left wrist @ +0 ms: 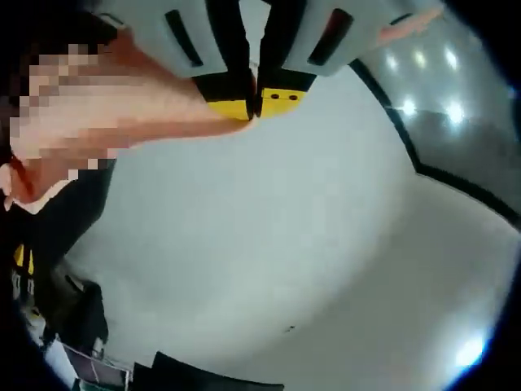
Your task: Fold the towel on the table until its edges align and the towel forms a compact rectangular stack.
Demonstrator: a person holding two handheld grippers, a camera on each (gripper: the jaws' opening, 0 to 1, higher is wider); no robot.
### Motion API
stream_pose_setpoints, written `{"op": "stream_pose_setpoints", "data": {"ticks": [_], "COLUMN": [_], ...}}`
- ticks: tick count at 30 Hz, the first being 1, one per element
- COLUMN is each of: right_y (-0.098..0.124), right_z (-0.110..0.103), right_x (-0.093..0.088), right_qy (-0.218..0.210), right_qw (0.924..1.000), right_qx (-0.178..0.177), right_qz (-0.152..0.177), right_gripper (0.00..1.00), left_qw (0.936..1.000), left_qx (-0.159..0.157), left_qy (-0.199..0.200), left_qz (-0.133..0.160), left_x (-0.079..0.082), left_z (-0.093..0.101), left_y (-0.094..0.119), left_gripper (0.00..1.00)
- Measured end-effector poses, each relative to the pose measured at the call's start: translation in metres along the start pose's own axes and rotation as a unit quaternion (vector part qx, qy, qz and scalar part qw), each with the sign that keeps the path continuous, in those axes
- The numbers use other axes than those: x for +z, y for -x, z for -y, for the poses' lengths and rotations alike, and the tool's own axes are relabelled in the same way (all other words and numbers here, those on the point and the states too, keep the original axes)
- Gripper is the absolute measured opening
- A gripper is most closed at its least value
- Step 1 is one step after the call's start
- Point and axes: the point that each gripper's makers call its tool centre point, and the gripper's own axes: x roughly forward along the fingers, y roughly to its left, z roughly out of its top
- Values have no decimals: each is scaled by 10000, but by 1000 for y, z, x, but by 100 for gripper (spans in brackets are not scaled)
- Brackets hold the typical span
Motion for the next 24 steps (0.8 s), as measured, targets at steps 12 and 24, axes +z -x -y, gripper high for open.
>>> {"op": "stream_pose_setpoints", "data": {"ticks": [12,24], "right_y": [-6,-53], "right_z": [-11,-110], "right_x": [-5,21], "right_qy": [360,1410], "right_qw": [9990,9868], "right_qx": [-85,674], "right_qz": [-263,-415], "right_gripper": [16,14], "left_qw": [9833,9695], "left_qx": [585,675], "left_qy": [-813,-510], "left_qz": [-1516,-2301], "left_x": [-120,-194], "left_z": [-79,-73], "left_y": [10,51], "left_gripper": [0,0]}}
